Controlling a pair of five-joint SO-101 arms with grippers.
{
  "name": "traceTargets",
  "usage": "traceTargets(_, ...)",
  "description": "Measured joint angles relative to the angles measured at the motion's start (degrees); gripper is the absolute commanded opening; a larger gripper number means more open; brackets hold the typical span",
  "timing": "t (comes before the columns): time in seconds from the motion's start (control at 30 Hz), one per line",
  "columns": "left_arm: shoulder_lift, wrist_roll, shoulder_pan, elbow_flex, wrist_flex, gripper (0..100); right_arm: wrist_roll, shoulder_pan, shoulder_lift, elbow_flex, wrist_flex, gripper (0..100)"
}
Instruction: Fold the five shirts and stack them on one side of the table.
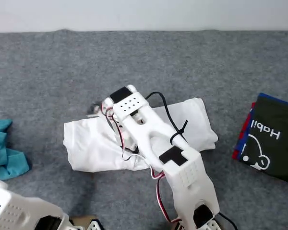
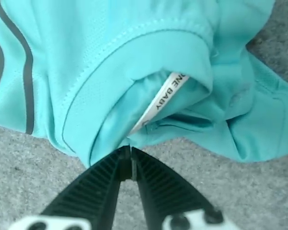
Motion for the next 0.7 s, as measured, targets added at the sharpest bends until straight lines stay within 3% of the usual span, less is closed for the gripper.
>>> traceTargets(0.37,0.0,-0.3,0.0,0.0,0.0,1,-1.1,-5.1,-8.6,-3.9,1.0,1.0)
traceTargets(0.7,0.0,-0.3,0.0,0.0,0.0,1,-2.5,-5.1,-8.4,10.6,-2.0,1.0)
